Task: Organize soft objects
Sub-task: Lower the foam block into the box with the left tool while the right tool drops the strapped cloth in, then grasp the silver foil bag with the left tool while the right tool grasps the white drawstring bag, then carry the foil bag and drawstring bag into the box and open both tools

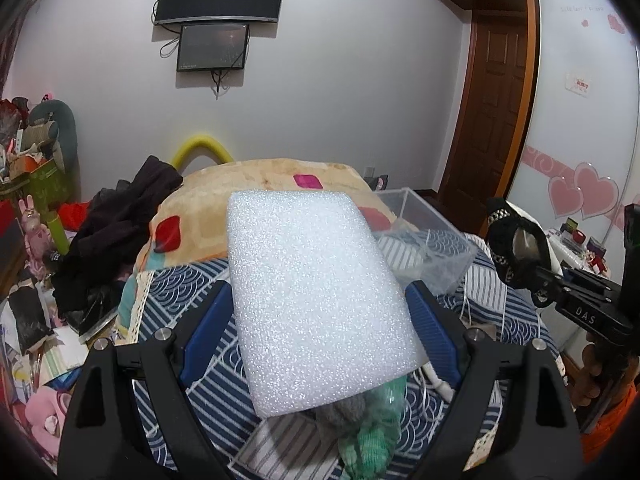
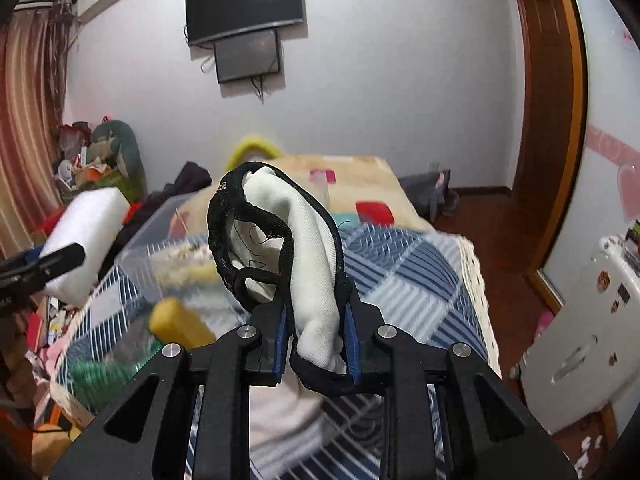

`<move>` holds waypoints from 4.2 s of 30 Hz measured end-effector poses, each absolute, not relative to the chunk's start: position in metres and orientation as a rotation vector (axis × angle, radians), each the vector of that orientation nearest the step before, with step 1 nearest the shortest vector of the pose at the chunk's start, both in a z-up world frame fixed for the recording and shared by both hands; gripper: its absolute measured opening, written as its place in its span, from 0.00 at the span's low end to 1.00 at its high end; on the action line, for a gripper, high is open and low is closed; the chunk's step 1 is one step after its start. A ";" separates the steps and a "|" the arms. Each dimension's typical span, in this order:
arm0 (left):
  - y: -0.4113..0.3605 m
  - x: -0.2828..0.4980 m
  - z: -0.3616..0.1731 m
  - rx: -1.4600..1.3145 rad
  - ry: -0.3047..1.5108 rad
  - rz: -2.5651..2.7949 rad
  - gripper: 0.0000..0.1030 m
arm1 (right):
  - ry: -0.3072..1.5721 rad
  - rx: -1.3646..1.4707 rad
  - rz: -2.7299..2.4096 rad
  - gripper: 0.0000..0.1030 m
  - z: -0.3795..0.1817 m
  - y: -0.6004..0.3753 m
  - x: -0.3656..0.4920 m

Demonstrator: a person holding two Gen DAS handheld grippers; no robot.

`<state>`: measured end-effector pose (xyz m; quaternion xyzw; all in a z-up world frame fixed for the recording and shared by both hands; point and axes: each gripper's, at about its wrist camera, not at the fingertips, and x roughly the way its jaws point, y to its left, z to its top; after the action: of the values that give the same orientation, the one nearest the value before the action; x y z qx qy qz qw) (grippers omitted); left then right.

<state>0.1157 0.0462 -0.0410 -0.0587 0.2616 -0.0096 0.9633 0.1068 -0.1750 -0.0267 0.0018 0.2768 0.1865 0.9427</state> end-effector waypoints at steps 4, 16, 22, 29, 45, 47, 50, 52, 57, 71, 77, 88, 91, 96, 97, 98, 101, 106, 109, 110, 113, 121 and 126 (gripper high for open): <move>0.050 0.130 -0.034 -0.118 0.519 -0.020 0.85 | 0.532 -0.014 0.403 0.21 -0.017 -0.158 0.120; 0.055 0.213 -0.043 -0.089 0.614 -0.064 0.85 | 0.607 -0.065 0.442 0.21 -0.034 -0.109 0.174; 0.058 0.251 -0.066 -0.141 0.711 -0.089 0.81 | 0.683 -0.126 0.451 0.24 -0.051 -0.093 0.185; 0.060 0.267 -0.080 -0.153 0.750 -0.073 0.81 | 0.703 -0.159 0.481 0.50 -0.052 -0.090 0.181; 0.063 0.216 -0.056 -0.119 0.698 -0.056 0.90 | 0.550 -0.121 0.507 0.68 -0.014 -0.111 0.136; 0.065 0.202 -0.051 -0.121 0.687 -0.052 0.92 | 0.542 -0.116 0.511 0.68 -0.014 -0.114 0.130; 0.067 0.184 -0.049 -0.117 0.675 -0.043 0.94 | 0.541 -0.116 0.502 0.68 -0.020 -0.119 0.121; 0.067 0.174 -0.051 -0.107 0.674 -0.033 0.94 | 0.549 -0.120 0.500 0.68 -0.026 -0.121 0.116; 0.062 0.158 -0.068 -0.091 0.708 -0.042 0.94 | 0.613 -0.127 0.485 0.68 -0.047 -0.125 0.107; 0.042 0.156 -0.129 -0.107 0.827 -0.095 0.94 | 0.832 -0.142 0.540 0.68 -0.114 -0.118 0.114; 0.038 0.160 -0.141 -0.159 0.845 -0.138 0.62 | 0.805 -0.200 0.517 0.55 -0.117 -0.112 0.105; 0.039 0.154 -0.139 -0.180 0.846 -0.172 0.21 | 0.774 -0.167 0.524 0.20 -0.106 -0.116 0.107; 0.042 0.150 -0.133 -0.168 0.824 -0.138 0.20 | 0.757 -0.148 0.531 0.20 -0.101 -0.119 0.105; 0.048 0.139 -0.119 -0.175 0.776 -0.110 0.20 | 0.715 -0.118 0.527 0.20 -0.089 -0.130 0.100; 0.049 0.137 -0.117 -0.174 0.767 -0.104 0.20 | 0.705 -0.110 0.522 0.20 -0.086 -0.133 0.099; 0.050 0.136 -0.113 -0.171 0.756 -0.098 0.20 | 0.693 -0.105 0.518 0.20 -0.082 -0.136 0.099; 0.052 0.131 -0.102 -0.169 0.722 -0.089 0.20 | 0.659 -0.093 0.508 0.20 -0.071 -0.136 0.099; 0.055 0.130 -0.083 -0.166 0.676 -0.079 0.20 | 0.590 -0.072 0.501 0.20 -0.046 -0.138 0.102; 0.057 0.129 -0.067 -0.140 0.638 -0.071 0.20 | 0.539 -0.082 0.492 0.20 -0.031 -0.133 0.107; 0.057 0.128 -0.064 -0.134 0.629 -0.069 0.20 | 0.528 -0.085 0.493 0.20 -0.027 -0.132 0.109; 0.056 0.129 -0.052 -0.116 0.596 -0.064 0.20 | 0.491 -0.093 0.495 0.20 -0.016 -0.128 0.115; 0.054 0.146 -0.029 -0.074 0.527 -0.035 0.20 | 0.411 -0.089 0.515 0.20 0.000 -0.106 0.124; 0.048 0.163 -0.020 -0.035 0.508 -0.034 0.20 | 0.414 -0.091 0.523 0.20 -0.003 -0.094 0.134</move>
<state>0.1629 0.0476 -0.0204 -0.0173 0.2511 -0.0170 0.9677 0.1343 -0.0935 -0.0031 -0.0448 0.2031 0.2568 0.9438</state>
